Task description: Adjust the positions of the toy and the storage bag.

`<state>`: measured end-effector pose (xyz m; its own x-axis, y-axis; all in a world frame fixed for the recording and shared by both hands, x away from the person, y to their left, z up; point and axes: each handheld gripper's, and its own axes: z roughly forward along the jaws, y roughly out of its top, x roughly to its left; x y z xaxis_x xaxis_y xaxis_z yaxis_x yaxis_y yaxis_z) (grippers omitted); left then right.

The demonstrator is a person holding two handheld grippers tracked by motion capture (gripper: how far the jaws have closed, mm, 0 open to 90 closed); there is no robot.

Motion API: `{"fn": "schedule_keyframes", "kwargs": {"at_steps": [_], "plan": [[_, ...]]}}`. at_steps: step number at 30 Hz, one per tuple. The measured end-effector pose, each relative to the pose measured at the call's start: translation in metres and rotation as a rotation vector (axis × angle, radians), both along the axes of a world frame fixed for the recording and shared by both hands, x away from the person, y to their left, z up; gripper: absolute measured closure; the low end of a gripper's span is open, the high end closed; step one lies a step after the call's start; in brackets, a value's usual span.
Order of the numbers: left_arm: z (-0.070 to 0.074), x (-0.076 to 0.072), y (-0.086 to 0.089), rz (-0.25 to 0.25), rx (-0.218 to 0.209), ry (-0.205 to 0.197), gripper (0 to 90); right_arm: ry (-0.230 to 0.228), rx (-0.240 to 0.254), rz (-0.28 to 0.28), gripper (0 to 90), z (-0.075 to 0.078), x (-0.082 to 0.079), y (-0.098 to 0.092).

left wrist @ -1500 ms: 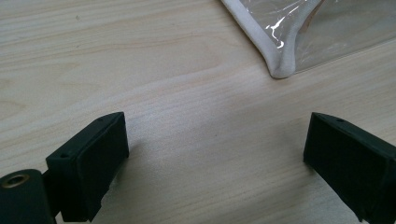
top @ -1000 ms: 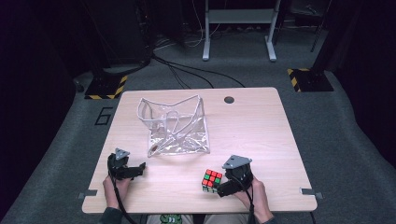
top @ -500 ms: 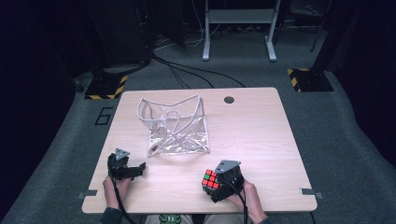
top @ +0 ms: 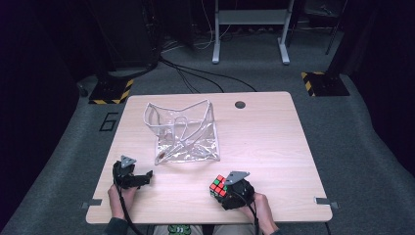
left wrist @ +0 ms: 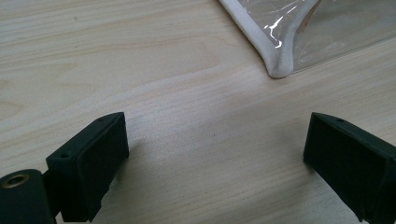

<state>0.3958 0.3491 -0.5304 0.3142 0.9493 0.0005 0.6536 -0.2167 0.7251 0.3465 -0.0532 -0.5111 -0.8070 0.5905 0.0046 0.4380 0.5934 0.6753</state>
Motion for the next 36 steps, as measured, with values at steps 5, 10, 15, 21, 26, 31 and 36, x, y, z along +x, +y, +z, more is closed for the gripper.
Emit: {"fn": "schedule_keyframes", "kwargs": {"at_steps": [5, 10, 15, 21, 26, 31, 36], "plan": [[0.000, 0.000, 0.000, 0.000, 0.000, 0.000, 6.4, -0.020, 0.010, -0.007, 33.1, 0.000, -0.001, -0.001], [0.000, 0.000, 0.000, 0.000, -0.002, -0.003, 6.4, -0.019, 0.011, -0.030, 33.1, -0.001, -0.001, -0.003], [-0.001, 0.000, -0.001, 0.005, -0.009, -0.007, 6.4, -0.044, 0.022, -0.046, 33.1, 0.004, -0.003, -0.009], [-0.001, 0.000, -0.001, 0.005, -0.008, -0.007, 6.4, -0.080, 0.050, -0.104, 33.1, 0.014, -0.003, -0.024], [-0.001, 0.000, 0.000, 0.004, -0.008, -0.006, 6.4, -0.103, 0.080, -0.168, 33.1, 0.021, -0.001, -0.039], [0.000, 0.000, 0.000, 0.000, -0.002, -0.003, 6.4, -0.125, 0.082, -0.226, 33.1, 0.026, 0.001, -0.050], [0.000, 0.000, 0.000, 0.000, -0.002, -0.003, 6.4, -0.185, 0.074, -0.292, 33.1, 0.030, 0.004, -0.057]]}}
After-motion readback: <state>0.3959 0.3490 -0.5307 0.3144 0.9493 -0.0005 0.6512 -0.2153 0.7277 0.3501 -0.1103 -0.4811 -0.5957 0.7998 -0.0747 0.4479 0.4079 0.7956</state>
